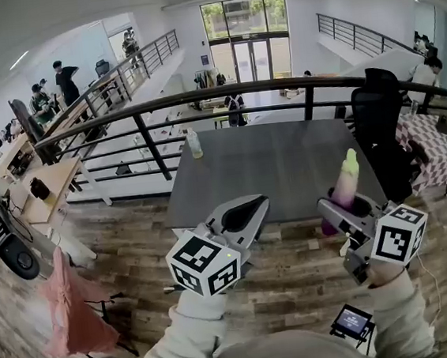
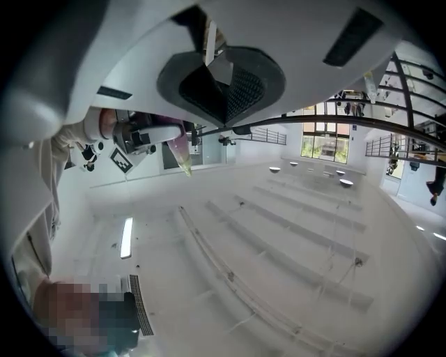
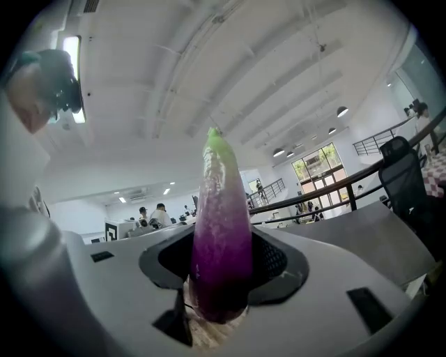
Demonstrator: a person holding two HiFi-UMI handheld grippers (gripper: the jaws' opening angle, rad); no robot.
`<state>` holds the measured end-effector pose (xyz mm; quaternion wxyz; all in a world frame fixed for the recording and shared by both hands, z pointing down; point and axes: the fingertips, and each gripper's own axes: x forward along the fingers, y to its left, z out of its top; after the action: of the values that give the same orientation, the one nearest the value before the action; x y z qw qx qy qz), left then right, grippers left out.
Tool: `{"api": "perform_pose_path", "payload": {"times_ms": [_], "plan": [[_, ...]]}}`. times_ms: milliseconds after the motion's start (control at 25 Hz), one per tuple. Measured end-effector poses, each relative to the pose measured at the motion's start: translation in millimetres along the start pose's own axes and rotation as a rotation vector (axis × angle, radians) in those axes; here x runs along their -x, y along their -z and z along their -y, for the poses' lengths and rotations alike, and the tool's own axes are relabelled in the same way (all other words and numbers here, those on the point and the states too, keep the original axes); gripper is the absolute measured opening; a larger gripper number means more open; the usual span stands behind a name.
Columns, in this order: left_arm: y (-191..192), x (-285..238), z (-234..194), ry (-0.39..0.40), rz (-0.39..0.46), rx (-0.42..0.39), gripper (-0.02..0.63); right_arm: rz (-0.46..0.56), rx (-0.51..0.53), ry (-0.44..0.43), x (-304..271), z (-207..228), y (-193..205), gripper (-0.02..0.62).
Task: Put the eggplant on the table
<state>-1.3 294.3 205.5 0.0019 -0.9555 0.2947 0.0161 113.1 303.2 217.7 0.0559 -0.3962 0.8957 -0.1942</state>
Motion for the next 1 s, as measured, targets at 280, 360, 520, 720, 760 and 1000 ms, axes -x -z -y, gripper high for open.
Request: {"api": "perform_pose_path", "payload": {"times_ms": [280, 360, 520, 720, 760, 1000], "plan": [[-1.2, -3.5, 4.1, -0.014, 0.005, -0.018, 0.006, -0.003, -0.029, -0.006, 8.9, 7.3, 2.9, 0.213], [-2.1, -8.3, 6.8, -0.017, 0.003, -0.028, 0.006, -0.007, -0.026, -0.004, 13.1, 10.5, 4.3, 0.213], [-4.7, -26.3, 19.6, 0.005, 0.001, -0.025, 0.006, -0.018, -0.026, 0.007, 27.8, 27.6, 8.5, 0.213], [-0.5, -50.9, 30.1, 0.024, 0.021, 0.054, 0.006, 0.005, -0.037, 0.020, 50.3, 52.9, 6.0, 0.213], [0.1, -53.9, 31.3, 0.030, 0.028, 0.082, 0.006, 0.010, -0.034, 0.022, 53.9, 55.2, 3.8, 0.213], [1.8, -74.3, 43.0, 0.068, 0.011, 0.099, 0.006, 0.031, -0.029, 0.011, 66.6, 68.7, -9.6, 0.213]]}}
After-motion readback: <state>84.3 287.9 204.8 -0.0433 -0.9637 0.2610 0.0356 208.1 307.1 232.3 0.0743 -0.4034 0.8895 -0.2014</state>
